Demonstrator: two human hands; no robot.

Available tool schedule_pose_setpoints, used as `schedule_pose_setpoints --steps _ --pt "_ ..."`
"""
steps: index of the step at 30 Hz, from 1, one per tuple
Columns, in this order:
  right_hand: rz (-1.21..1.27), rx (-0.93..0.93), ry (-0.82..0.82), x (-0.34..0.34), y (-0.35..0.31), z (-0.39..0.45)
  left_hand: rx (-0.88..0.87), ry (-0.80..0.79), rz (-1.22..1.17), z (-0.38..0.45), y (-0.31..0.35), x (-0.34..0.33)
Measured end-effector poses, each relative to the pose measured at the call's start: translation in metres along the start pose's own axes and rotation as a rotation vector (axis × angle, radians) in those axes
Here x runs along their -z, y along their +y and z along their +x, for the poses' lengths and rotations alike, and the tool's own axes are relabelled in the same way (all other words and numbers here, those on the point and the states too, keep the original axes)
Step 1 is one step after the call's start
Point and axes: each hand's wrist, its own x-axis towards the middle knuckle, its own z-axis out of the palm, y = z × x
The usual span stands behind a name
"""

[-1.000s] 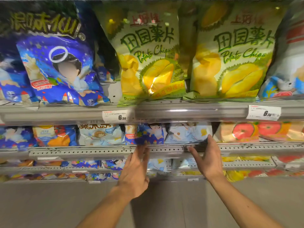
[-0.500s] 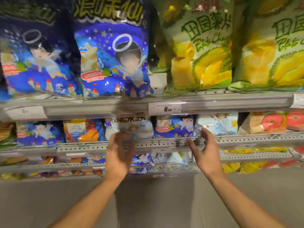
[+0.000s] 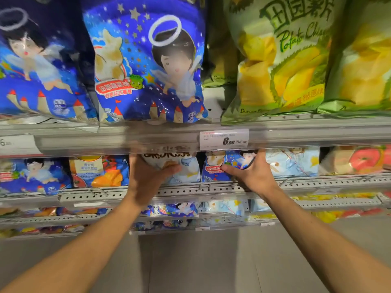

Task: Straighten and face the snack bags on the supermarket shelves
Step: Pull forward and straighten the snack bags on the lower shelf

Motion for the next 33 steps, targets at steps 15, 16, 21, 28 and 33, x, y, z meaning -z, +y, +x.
schedule_pose_setpoints --steps 15,16,21,28,33 --pt "-0.09 -0.056 0.063 0.003 -0.01 0.005 0.185 0.065 -0.026 0.002 0.014 0.001" --pt "-0.086 -0.062 0.075 0.003 -0.015 0.003 0.2 0.076 -0.031 0.004 0.015 0.002" --pt "0.047 -0.109 0.16 0.02 -0.018 -0.022 0.235 0.062 -0.016 0.004 0.023 -0.004" --pt "0.258 -0.17 0.177 0.083 0.018 -0.077 0.273 -0.034 -0.062 -0.005 0.04 -0.054" --pt "0.23 -0.193 0.157 0.113 0.04 -0.103 0.33 -0.022 -0.075 -0.006 0.047 -0.104"
